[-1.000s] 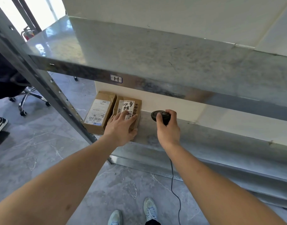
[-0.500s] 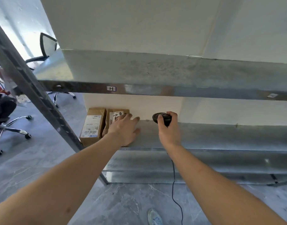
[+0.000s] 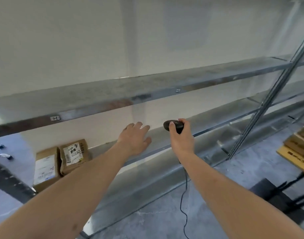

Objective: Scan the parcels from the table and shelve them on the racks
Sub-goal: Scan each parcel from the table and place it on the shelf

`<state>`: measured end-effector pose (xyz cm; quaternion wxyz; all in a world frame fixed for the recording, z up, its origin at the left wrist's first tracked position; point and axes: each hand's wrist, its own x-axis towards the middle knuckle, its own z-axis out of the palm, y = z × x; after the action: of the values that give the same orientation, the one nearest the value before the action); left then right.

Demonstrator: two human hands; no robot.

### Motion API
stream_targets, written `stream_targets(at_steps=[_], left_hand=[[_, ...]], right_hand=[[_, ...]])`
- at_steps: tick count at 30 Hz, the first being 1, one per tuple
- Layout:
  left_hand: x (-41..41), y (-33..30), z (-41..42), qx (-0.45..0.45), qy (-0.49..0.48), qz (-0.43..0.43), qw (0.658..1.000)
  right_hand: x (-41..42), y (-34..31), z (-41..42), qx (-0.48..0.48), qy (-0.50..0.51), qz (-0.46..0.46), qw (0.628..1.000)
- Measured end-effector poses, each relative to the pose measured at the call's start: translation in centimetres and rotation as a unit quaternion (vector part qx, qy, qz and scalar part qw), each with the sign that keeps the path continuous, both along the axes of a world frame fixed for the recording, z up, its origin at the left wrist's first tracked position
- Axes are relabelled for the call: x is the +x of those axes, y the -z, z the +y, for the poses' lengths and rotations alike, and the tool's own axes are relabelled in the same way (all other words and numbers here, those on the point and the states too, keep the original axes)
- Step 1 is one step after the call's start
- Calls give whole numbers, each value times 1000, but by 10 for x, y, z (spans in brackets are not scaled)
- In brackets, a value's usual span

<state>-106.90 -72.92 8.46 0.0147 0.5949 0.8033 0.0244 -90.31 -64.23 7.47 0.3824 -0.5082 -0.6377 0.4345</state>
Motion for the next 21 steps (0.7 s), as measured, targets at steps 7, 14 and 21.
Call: stream_targets(at_steps=[7,14,21], left_hand=[[126,-20,81,23,95,12,995],[276,-29,160,41,173,-11,984],[411,-36,223,65,259,-22,964]], right_hand=[[139,-21,44,17,86,11,996],[283,-34,87,21,151,23,988],[422,-32,126,28,223,25,974]])
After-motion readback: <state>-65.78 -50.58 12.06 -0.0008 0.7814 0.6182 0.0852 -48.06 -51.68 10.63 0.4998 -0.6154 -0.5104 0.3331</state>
